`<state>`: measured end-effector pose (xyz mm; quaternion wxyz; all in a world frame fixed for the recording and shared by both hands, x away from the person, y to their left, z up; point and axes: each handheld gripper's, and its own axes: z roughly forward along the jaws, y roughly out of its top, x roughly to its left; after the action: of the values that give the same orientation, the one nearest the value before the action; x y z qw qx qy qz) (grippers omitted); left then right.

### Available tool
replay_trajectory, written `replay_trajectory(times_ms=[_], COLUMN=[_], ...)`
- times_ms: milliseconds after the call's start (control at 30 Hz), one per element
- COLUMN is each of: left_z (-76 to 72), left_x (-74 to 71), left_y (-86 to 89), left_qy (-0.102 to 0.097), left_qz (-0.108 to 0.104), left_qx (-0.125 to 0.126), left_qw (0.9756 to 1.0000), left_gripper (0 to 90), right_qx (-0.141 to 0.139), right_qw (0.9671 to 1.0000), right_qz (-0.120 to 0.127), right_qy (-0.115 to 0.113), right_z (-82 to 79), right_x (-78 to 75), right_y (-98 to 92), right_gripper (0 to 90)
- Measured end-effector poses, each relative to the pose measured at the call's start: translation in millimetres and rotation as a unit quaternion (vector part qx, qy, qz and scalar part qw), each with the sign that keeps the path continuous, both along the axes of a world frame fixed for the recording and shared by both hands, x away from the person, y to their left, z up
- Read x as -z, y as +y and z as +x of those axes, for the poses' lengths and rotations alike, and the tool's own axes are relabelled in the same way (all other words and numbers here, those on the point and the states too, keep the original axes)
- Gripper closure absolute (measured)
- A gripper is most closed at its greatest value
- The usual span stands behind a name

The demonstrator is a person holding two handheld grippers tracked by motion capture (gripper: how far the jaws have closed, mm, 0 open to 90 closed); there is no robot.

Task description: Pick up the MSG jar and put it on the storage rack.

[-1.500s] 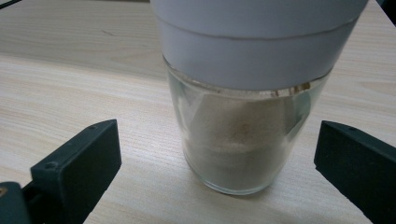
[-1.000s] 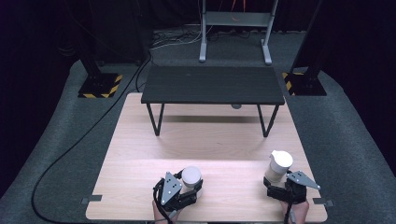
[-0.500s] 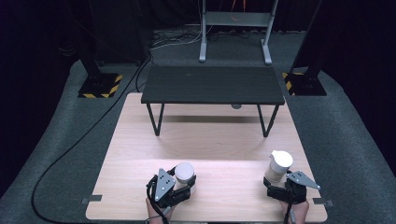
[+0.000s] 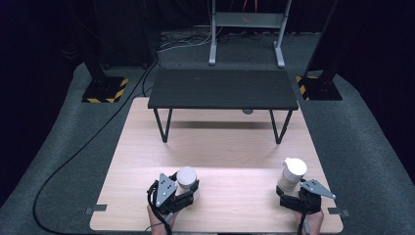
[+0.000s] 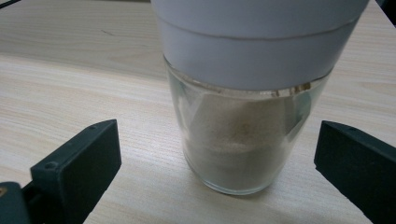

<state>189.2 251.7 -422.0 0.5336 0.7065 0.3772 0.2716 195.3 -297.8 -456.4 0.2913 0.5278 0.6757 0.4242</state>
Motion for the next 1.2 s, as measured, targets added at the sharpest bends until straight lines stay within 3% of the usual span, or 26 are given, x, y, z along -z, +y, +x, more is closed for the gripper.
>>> replay_trajectory(times_ms=[1200], left_z=[18.8], left_x=[-21.4], left_y=[17.3], left_qy=[-0.013], left_qz=[0.016], left_qx=[-0.027], left_qw=[0.9994], left_gripper=[34.4], right_qx=[-0.001], right_qw=[1.0000], right_qz=[0.000], right_qy=[0.000], right_z=[0.2], right_x=[-0.1], right_y=[-0.2], right_gripper=[0.0])
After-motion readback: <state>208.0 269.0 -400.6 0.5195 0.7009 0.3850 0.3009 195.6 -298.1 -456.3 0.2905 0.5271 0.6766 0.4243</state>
